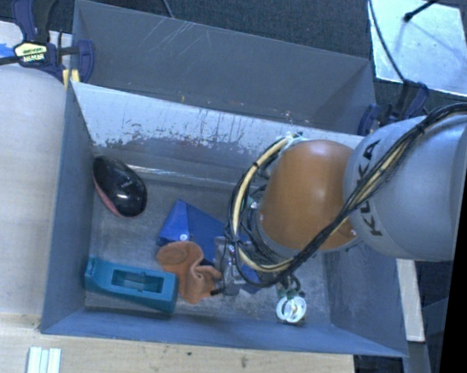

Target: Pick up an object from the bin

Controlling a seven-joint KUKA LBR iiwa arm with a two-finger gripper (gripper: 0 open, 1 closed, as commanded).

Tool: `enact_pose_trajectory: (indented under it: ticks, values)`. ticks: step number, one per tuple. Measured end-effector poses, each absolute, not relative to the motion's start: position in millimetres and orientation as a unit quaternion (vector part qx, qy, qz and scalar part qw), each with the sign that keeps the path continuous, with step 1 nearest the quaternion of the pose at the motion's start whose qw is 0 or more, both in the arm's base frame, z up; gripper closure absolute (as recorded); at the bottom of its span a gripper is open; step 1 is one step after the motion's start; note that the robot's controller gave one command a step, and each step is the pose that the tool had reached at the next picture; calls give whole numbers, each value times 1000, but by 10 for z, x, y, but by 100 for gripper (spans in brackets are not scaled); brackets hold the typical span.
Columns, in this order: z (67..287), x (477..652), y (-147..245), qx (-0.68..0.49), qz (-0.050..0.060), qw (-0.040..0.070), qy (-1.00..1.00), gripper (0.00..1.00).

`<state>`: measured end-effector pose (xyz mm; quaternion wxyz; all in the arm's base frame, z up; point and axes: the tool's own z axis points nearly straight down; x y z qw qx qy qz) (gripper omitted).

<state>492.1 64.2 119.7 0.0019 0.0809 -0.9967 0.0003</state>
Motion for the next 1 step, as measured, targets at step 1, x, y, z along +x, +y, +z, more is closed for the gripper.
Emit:
enact_pose_trajectory:
  ticks: [1]
  values:
    - [2072, 5297, 681, 90, 0, -2, -996, 100]
